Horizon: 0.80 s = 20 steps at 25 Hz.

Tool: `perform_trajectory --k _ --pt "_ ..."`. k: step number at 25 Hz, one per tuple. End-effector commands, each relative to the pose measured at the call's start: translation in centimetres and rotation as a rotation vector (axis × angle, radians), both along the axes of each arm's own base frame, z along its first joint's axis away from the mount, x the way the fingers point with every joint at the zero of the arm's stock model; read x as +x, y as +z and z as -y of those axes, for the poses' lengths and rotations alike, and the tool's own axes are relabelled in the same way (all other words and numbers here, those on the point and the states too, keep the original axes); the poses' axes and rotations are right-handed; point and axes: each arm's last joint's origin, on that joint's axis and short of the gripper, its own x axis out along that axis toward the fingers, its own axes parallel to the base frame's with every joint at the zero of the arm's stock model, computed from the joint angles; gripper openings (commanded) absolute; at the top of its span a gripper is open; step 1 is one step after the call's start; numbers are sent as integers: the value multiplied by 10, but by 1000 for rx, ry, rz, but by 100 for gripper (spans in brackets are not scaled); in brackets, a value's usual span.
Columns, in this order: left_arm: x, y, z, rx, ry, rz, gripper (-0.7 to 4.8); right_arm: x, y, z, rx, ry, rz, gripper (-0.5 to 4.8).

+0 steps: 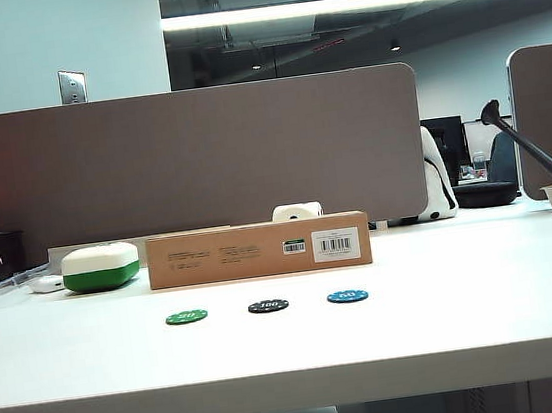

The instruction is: Push the chip with the highest value in the row forward next to the rectangular box.

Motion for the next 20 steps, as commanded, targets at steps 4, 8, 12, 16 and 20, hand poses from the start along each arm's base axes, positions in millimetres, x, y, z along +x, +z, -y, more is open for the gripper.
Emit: perform_trajectory --k 4,8,12,16,20 --pt "0 2 0 4 -4 10 -5 0 0 0 4 0 10 -5" --pt "0 2 0 4 -4 10 -5 0 0 0 4 0 10 -5" --pt "-1 6 0 4 -5 6 -5 0 0 0 4 0 10 -5" --pt "-4 27 5 6 -57 -98 -5 0 0 0 4 0 6 -5" --pt "2 48 14 14 -141 -160 -5 0 0 0 4 0 6 -5"
